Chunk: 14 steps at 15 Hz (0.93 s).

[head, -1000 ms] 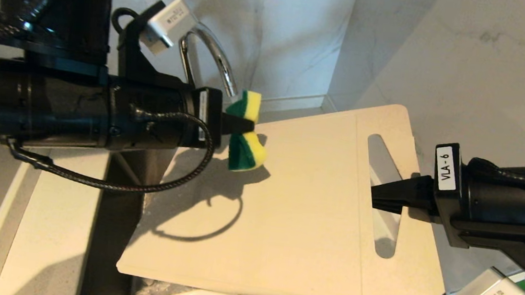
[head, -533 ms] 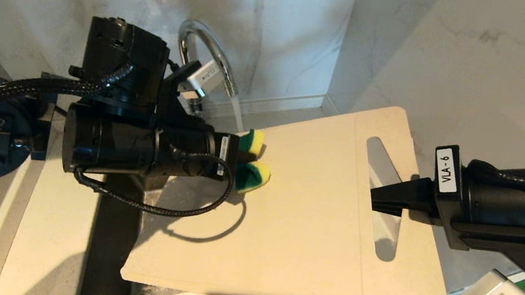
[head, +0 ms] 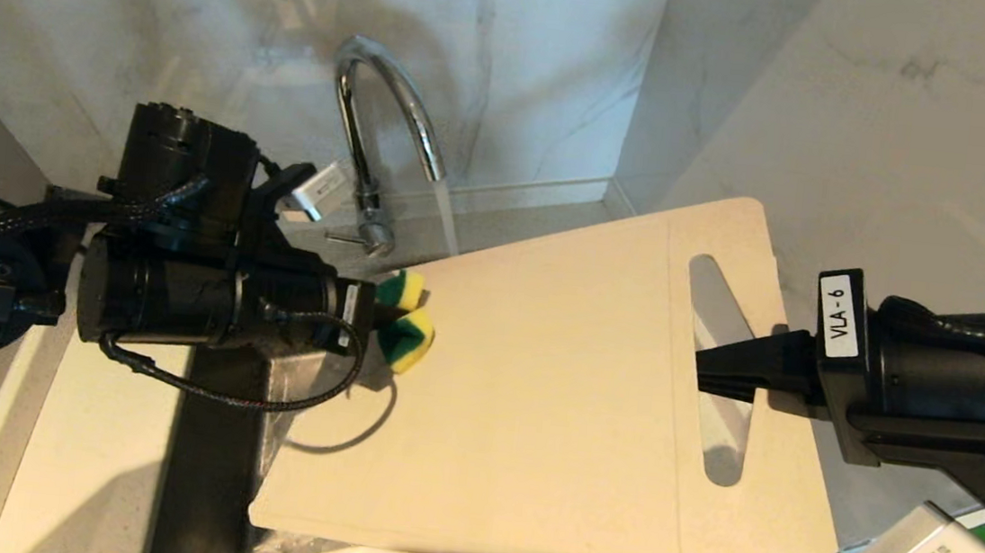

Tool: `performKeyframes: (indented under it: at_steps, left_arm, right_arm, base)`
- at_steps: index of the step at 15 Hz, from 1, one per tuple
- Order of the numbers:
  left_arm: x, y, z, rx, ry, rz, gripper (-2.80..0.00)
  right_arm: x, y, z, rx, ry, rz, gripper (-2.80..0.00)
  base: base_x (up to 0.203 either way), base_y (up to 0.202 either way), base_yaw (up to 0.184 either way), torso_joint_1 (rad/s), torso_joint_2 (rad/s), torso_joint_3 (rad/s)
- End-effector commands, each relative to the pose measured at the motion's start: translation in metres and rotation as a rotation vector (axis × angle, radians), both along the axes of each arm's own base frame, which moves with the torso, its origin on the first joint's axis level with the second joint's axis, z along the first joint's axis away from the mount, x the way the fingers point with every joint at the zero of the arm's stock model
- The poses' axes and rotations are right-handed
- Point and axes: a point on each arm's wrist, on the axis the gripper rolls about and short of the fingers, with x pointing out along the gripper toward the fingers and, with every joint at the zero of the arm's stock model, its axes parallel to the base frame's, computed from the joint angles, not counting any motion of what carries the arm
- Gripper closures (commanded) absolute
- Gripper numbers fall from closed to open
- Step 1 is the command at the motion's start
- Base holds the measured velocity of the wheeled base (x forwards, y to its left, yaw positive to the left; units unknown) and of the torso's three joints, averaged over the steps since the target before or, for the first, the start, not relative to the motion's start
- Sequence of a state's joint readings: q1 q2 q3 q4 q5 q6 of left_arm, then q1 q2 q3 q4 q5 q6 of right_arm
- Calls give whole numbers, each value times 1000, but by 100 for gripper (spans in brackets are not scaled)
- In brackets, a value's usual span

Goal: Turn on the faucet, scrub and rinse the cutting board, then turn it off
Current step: Scrub the cutting board underwater

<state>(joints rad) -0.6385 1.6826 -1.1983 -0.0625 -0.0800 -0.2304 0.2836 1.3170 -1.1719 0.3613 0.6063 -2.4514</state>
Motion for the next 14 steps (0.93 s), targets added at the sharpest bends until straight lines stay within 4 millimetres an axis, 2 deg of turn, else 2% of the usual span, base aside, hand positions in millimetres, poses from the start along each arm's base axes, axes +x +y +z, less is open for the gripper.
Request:
performKeyframes:
  at_steps: [1, 4, 9, 11, 14]
  left_arm:
    - [-7, 25, -11, 12, 28, 20, 0]
    - [-14, 57, -33, 9, 51, 55, 0]
    - [-9, 128, -48, -4, 42, 154, 0]
    - [-11, 152, -44, -27, 24, 174, 0]
    - [-19, 154, -12, -64, -73, 147, 0]
  right_arm:
    - [0, 0, -1, -7, -6, 8, 0]
    - [0, 0, 0, 1, -4, 4, 0]
    - [2, 1, -2, 17, -13, -3, 0]
    - [0, 0, 0, 21, -20, -4, 0]
    - [-1, 0, 0, 21, -20, -3, 0]
  base:
    - [0, 0, 0, 0, 0, 0]
    - [0, 0, 0, 0, 0, 0]
    - [0, 0, 0, 0, 0, 0]
    - [0, 0, 0, 0, 0, 0]
    - [0, 0, 0, 0, 0, 0]
